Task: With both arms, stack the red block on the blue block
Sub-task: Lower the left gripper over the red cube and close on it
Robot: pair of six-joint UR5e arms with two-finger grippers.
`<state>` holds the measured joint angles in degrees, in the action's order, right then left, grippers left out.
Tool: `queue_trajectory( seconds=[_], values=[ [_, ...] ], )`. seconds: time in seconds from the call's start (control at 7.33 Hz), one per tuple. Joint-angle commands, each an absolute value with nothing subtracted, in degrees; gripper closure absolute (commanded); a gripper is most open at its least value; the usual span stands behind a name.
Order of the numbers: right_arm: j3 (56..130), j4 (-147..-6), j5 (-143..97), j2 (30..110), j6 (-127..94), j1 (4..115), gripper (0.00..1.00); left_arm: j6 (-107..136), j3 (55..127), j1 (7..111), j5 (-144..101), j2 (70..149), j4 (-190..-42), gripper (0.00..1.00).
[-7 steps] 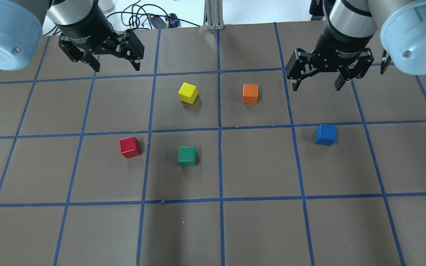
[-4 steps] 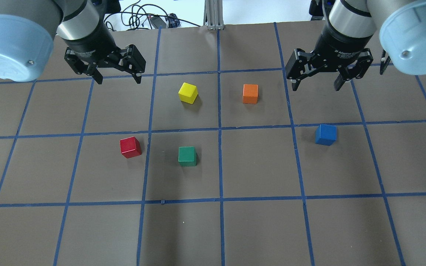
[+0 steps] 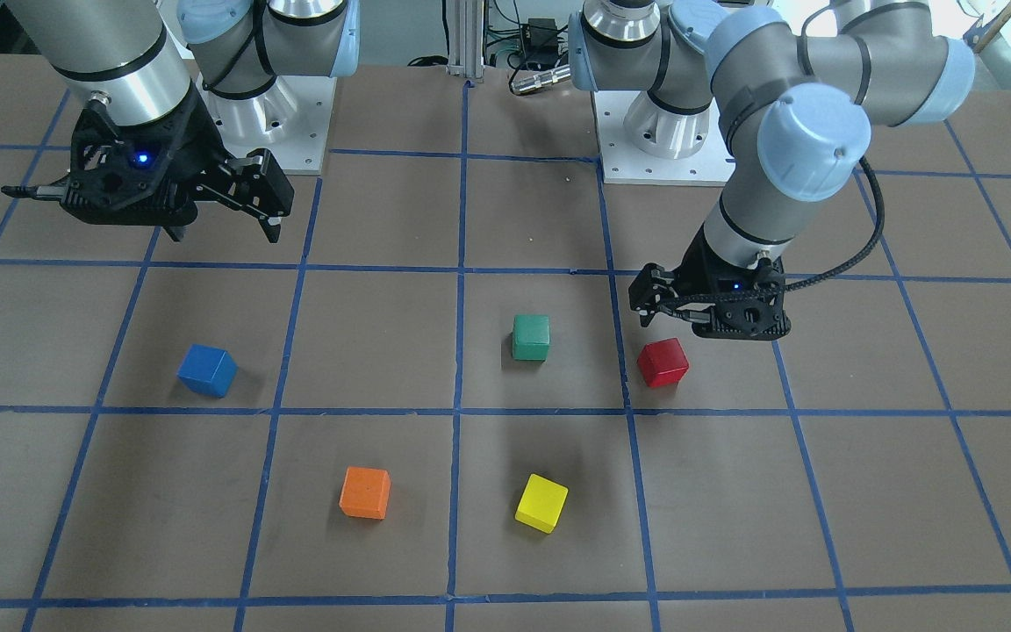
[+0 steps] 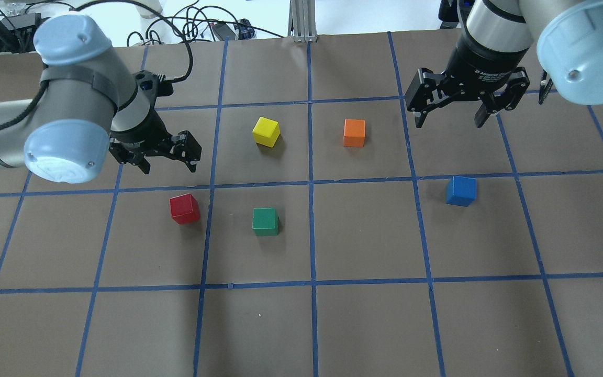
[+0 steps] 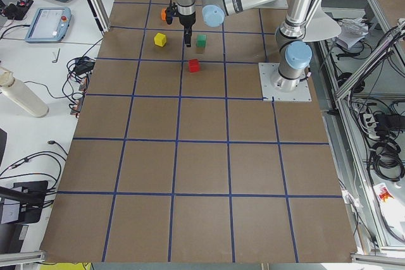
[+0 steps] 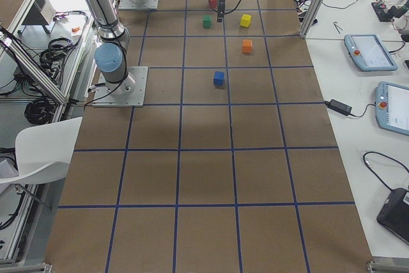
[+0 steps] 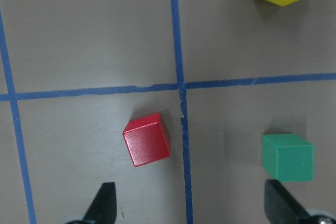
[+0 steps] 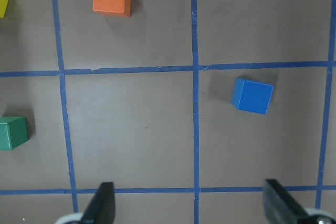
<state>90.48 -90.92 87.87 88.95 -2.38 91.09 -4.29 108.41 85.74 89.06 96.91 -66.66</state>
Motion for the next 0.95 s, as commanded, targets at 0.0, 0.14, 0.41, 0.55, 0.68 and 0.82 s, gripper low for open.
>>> queue_trajectory(
  seconds=[0.0,0.14,0.41,0.55,0.68,0.82],
  values=[
    [90.5,-90.9,87.9,88.9,-2.4,91.1,0.0,-4.4,115.4,84.2,89.0,100.1,-56.2,0.0],
    [90.5,-90.8,88.0,89.0,-2.4,91.1,0.0,-4.5,115.6,84.2,89.1,101.6,-55.9,0.0],
    [90.8,-90.7,88.0,89.0,-2.4,91.1,0.0,-4.0,116.0,84.2,89.1,104.2,-55.3,0.0],
    [90.9,-90.8,87.9,89.1,-2.4,91.1,0.0,-4.1,117.3,84.2,89.1,104.7,-55.1,0.0],
    [90.9,-90.6,88.0,89.1,-2.4,91.1,0.0,-4.0,118.4,84.2,89.1,104.9,-54.0,0.0],
    [90.9,-90.5,88.0,89.2,-2.4,91.1,0.0,-3.9,119.0,84.2,89.1,105.3,-52.5,0.0]
  ],
)
